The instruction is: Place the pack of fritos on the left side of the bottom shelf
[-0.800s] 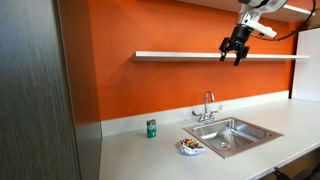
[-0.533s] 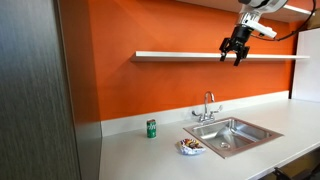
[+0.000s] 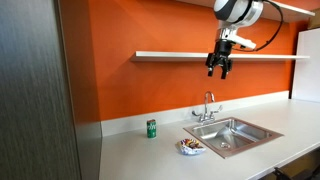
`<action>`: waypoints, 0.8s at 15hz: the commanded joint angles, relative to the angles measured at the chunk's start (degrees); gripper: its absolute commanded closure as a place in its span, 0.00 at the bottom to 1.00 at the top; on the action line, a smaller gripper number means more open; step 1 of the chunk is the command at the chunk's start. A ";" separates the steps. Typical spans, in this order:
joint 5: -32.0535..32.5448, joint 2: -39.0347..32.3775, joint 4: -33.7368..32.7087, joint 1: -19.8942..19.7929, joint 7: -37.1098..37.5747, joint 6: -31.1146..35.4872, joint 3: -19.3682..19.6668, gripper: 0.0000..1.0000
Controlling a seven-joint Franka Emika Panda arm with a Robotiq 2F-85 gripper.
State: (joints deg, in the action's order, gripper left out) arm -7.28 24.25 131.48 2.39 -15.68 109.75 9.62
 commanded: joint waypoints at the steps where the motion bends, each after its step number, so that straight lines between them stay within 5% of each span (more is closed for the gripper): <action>1: 0.48 -4.57 -0.62 0.83 -0.30 0.70 -3.94 0.00; 12: 0.45 -11.03 5.66 0.78 1.00 18.12 -6.99 0.00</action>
State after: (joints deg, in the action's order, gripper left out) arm -7.32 14.52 136.03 3.88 -15.61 124.39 3.52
